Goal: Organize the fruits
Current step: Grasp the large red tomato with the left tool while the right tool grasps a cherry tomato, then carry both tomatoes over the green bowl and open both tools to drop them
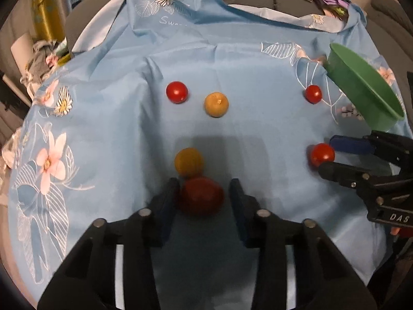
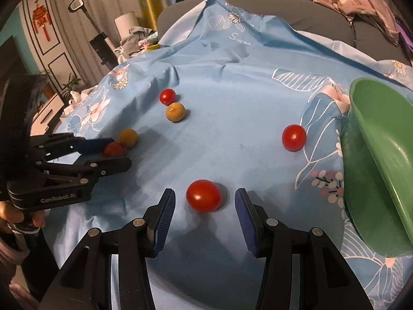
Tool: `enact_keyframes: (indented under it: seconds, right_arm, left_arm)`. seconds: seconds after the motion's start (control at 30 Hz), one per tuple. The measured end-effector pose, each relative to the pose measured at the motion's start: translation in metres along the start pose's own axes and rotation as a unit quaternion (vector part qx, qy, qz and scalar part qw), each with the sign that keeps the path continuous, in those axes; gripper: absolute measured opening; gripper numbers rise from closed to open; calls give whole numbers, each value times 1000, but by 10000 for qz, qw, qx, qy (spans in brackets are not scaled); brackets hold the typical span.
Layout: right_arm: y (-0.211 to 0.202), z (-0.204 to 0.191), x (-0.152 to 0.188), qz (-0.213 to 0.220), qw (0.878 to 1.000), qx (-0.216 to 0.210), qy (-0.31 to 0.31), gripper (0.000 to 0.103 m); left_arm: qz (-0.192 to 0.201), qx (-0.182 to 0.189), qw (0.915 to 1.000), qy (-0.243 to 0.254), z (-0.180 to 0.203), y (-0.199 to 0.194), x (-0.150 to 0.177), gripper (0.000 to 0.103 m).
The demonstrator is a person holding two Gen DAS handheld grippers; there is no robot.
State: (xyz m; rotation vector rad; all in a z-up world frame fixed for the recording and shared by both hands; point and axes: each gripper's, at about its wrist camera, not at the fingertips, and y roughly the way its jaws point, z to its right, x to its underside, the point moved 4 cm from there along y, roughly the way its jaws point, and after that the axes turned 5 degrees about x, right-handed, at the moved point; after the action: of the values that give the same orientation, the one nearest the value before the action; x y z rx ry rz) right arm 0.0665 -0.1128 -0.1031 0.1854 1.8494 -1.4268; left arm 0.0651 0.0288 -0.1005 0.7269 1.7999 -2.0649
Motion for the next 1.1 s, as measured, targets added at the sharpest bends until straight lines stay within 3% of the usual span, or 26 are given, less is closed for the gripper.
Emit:
enact_keyframes:
  seconds: [0.27,0.47,0.53,0.57,0.77,1.1]
  right_arm:
    - [5,-1,-1,-62,10000,16,-19,49]
    - [9,0,-2,-23,10000,28,-8,43]
    - [9,-1,-3,3,10000,47,-35,38]
    - [10,-2,-3,2,10000,64,-53,30]
    - [8,-1,-4,63,10000,74,21,30]
    - [-29,9,-15,712,9972,-32,215,30]
  left_arm:
    - [38,160,9998,-112,-2,1,2,32]
    - [70,247,9996,-138,-1,0,1,32]
    - [84,277,9995,-156,-1,0,1,32]
    - [95,315,9993,-181,-1,0,2,31]
    - [170,470,9982,-332,-3,-4,3,31]
    - [550,831,9947,-255,22,-33,-18,31]
